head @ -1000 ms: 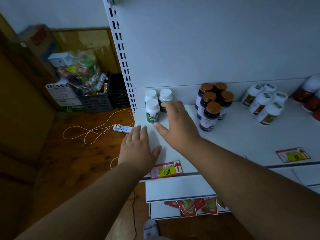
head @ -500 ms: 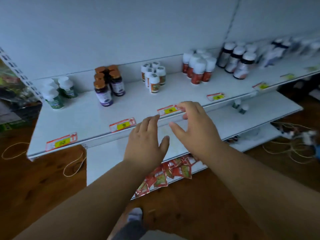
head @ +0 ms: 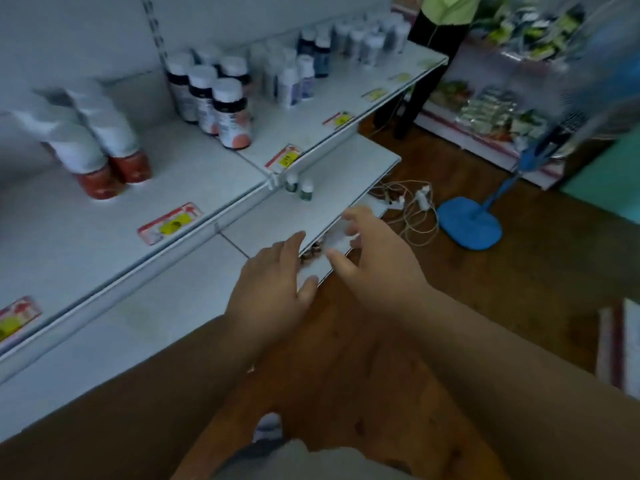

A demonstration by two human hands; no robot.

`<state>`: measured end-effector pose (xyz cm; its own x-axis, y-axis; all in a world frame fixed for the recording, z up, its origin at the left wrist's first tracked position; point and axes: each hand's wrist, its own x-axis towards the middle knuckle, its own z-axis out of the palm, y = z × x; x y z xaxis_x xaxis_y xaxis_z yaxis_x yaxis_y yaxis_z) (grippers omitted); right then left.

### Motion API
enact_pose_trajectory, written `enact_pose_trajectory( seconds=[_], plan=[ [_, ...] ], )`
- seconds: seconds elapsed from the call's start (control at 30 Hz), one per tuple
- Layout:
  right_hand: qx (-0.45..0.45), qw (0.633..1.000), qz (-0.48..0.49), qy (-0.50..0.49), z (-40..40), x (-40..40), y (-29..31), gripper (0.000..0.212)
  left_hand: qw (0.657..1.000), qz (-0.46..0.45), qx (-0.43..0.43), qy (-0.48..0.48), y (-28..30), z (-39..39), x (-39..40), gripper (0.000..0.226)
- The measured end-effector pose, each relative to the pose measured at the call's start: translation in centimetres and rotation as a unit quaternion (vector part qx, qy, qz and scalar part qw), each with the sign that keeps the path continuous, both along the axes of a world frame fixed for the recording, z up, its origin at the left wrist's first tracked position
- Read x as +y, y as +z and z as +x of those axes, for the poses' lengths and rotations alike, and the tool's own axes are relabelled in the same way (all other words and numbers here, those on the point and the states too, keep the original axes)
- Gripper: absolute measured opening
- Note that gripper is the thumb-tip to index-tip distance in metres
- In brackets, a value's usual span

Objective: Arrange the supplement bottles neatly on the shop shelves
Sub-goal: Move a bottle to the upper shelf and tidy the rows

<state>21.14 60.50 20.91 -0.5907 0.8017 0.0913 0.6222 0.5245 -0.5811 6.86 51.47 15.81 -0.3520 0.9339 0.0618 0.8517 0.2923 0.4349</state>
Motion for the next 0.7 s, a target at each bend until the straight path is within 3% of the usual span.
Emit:
enact_pose_trajectory(
  seconds=[0.2, 0.33, 0.5, 0.7],
  plan=[
    [-0.017, 0.998, -0.010, -0.062, 5.5, 11.1, -0.1, 0.057, 0.997, 0.013, -0.054, -0.053, -0.2, 4.8, 13.1, 0.069],
    [-0.029, 0.998, -0.007, -0.053, 7.8, 19.4, -2.5, 0.054, 0.996, 0.013, -0.071, -0.045, -2.4, 7.6, 21.3, 0.070],
    [-0.033, 0.999, 0.000, 0.036, 8.0, 32.2, -6.1, 0.053, 0.994, 0.018, -0.104, 0.026, -6.7, 9.4, 30.3, 0.071],
    [-0.044, 0.992, -0.073, 0.095, 7.5, 42.4, -16.6, 0.050, 0.981, -0.039, -0.125, 0.144, -13.7, 10.3, 37.9, 0.070]
  ],
)
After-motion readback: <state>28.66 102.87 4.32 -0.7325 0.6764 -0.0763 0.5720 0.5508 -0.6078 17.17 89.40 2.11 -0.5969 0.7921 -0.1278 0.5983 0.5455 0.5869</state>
